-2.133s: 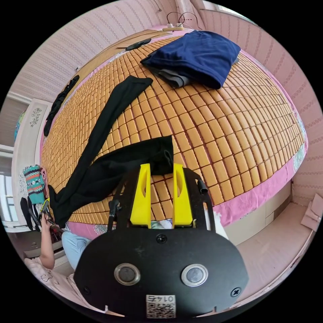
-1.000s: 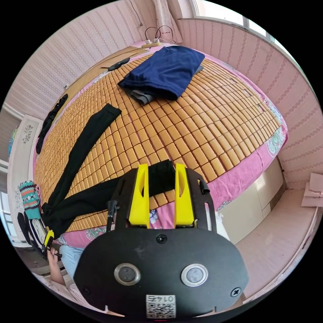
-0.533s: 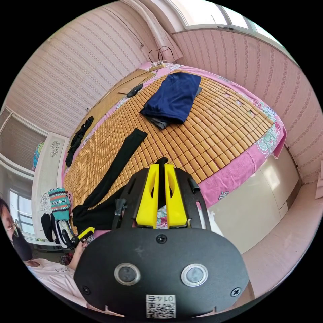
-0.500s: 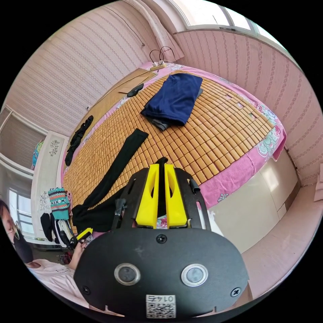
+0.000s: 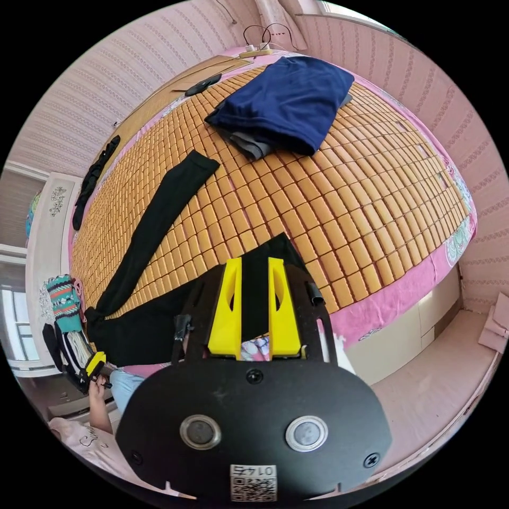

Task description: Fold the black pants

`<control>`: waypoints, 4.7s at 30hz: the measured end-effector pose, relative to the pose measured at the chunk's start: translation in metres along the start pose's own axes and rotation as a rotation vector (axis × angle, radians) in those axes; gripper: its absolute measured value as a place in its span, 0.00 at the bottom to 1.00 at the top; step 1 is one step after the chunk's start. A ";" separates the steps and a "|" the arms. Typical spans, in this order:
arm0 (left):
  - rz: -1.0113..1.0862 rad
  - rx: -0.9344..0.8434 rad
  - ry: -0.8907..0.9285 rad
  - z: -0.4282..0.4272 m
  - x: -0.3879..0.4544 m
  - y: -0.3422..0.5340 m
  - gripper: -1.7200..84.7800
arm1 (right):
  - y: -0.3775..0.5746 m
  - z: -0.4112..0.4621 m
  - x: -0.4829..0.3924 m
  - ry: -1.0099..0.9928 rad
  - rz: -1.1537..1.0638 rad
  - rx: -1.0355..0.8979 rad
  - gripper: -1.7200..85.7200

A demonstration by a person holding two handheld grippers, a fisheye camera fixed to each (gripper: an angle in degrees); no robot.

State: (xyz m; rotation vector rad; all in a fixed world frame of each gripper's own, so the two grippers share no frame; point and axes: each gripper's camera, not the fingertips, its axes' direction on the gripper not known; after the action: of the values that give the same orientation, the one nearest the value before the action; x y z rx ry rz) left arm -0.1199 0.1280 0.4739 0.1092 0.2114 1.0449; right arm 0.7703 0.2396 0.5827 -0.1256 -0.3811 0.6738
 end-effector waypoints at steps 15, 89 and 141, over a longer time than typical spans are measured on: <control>-0.416 0.007 -0.422 -0.024 -0.181 0.015 0.09 | -0.101 0.056 -0.087 0.083 -0.012 0.054 0.11; 0.061 0.053 -0.390 -0.053 -0.057 -0.098 0.04 | -0.089 -0.004 -0.026 -0.012 -0.035 0.176 0.14; 0.524 -0.109 0.012 0.227 0.268 -0.568 0.09 | -0.096 0.040 0.095 -0.176 -0.219 0.201 0.14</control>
State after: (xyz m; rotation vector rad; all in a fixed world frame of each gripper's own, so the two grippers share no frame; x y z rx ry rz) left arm 0.5415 0.0791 0.5549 0.0603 0.1383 1.5763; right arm 0.8789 0.2246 0.6705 0.1656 -0.4857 0.5037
